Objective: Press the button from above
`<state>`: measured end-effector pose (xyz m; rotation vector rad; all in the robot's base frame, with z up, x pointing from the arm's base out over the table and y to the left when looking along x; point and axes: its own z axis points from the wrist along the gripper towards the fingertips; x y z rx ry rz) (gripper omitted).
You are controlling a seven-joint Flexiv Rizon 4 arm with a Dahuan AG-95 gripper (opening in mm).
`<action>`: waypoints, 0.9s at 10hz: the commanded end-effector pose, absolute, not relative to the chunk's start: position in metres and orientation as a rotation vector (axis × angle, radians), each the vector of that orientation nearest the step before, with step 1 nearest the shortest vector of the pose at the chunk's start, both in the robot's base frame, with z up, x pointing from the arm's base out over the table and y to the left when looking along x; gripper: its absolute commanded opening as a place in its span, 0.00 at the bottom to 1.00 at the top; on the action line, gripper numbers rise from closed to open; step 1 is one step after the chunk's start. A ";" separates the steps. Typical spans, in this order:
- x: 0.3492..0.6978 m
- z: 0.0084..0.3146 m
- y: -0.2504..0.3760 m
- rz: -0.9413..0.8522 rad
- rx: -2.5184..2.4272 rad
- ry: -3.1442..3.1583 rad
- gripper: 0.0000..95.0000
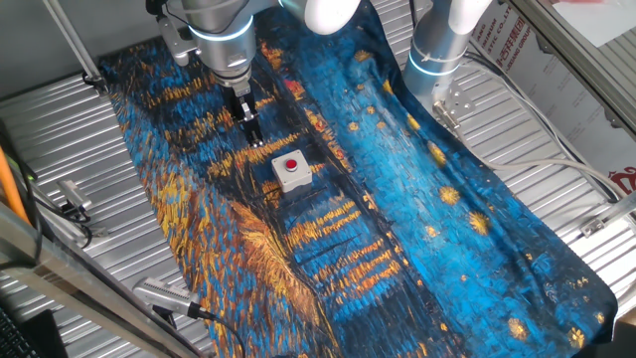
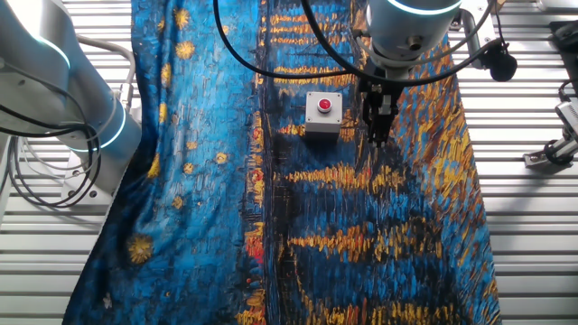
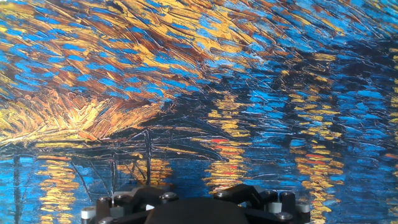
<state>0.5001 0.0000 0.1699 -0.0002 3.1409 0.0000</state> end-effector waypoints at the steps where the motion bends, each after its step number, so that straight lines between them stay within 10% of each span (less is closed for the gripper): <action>1: 0.500 0.170 0.000 0.275 -0.217 3.262 0.00; 4: 0.500 0.170 0.000 0.927 0.030 3.164 0.00; 9: 0.500 0.170 0.000 0.988 0.016 3.151 0.00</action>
